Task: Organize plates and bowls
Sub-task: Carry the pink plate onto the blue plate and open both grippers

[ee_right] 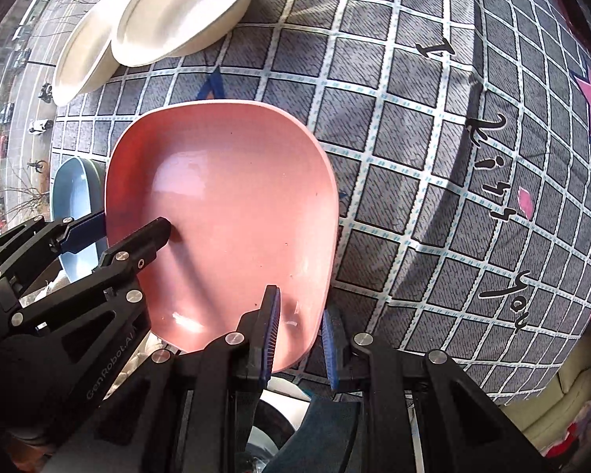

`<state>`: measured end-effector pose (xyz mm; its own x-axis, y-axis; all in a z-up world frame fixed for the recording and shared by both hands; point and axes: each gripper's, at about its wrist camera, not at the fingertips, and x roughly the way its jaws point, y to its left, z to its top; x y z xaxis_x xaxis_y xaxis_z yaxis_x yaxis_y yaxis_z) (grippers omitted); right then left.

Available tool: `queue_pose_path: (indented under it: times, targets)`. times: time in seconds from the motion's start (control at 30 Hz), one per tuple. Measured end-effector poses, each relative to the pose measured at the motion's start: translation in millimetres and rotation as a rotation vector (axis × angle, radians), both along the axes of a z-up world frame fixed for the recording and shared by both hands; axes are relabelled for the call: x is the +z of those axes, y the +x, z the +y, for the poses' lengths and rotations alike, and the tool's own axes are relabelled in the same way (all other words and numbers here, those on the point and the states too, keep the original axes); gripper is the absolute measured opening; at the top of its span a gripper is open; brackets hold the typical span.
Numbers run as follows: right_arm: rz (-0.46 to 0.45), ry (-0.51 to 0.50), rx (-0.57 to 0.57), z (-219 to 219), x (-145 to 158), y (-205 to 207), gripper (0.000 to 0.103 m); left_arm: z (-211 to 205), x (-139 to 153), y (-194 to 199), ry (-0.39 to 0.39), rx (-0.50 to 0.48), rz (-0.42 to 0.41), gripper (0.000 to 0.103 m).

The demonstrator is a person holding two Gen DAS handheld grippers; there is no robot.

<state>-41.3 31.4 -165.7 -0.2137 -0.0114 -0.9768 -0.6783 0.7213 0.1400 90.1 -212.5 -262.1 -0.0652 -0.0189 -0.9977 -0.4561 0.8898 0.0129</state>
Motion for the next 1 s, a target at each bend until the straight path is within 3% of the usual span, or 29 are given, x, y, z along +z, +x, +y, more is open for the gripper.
queue_pose_path:
  times: [0.27,0.57,0.7,0.8,1.0]
  targets:
    - [0.026,0.032,0.099,85,13,-45,0.023,39,2,-29,0.028,0.102,-0.002,0.036]
    - [0.047,0.053,0.224,154,4,-116,0.023,74,12,-65,0.061,0.195,0.019,0.037]
    - [0.060,0.062,0.263,175,-8,-141,0.023,99,18,-81,0.085,0.220,0.026,0.037]
    - [0.060,0.057,0.282,193,-12,-155,0.023,112,30,-114,0.087,0.245,0.026,0.037]
    - [0.045,0.041,0.293,205,-28,-177,0.023,120,30,-128,0.088,0.263,0.025,0.038]
